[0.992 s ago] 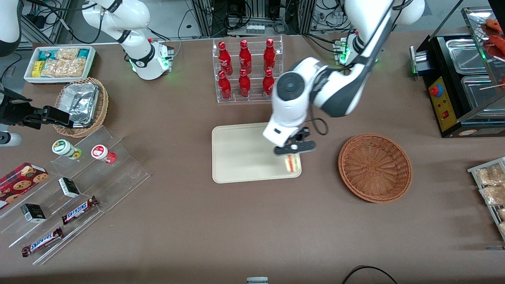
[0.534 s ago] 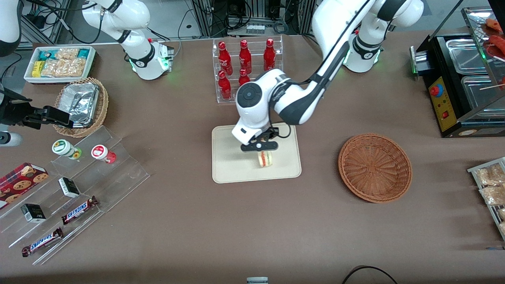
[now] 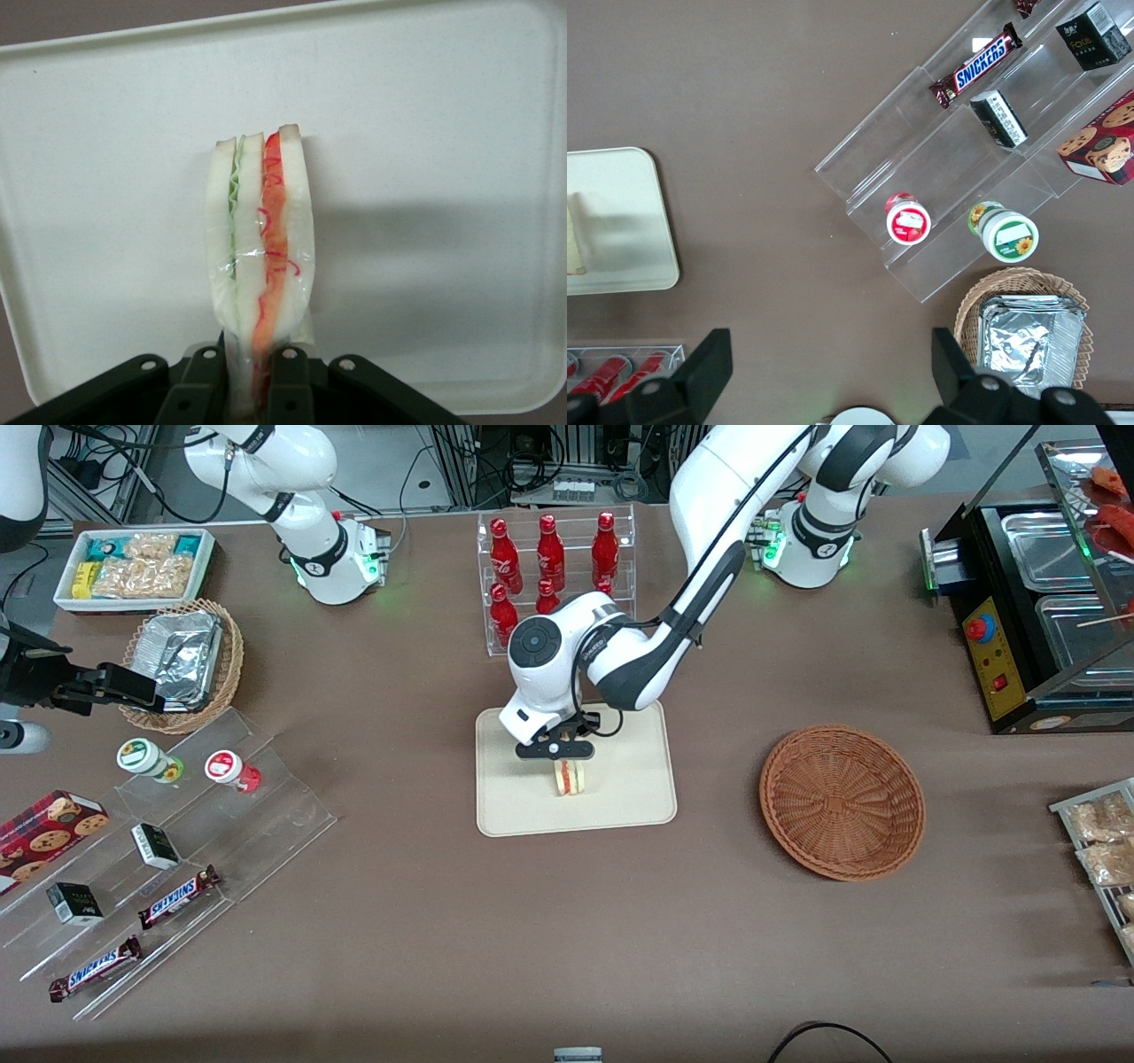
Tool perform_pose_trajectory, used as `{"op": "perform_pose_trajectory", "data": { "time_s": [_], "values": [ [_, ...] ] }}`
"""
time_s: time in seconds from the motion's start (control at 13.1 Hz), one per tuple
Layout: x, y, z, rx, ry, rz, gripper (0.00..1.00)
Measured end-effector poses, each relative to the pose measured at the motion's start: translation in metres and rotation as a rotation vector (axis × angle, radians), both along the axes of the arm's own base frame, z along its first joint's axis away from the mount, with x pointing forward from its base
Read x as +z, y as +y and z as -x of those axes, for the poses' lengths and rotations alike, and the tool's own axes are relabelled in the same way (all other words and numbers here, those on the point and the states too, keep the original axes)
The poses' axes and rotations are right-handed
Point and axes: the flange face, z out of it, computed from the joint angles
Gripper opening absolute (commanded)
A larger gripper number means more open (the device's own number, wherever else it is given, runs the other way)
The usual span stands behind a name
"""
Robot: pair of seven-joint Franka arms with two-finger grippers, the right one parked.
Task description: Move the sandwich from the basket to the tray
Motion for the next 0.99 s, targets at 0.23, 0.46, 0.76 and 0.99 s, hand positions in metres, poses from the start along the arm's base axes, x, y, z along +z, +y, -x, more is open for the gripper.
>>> {"op": "perform_pose_trajectory", "data": {
  "time_s": [0.23, 0.46, 0.76, 0.99],
  "values": [
    [-0.012, -0.002, 0.005, -0.008, 0.011, -0.011, 1.0],
    [-0.012, -0.002, 0.002, -0.005, 0.008, -0.012, 1.0],
    [0.036, 0.016, -0.03, 0.047, -0.029, -0.005, 1.0],
    [0.126, 0.064, -0.067, 0.138, -0.064, 0.009, 1.0]
  ]
}}
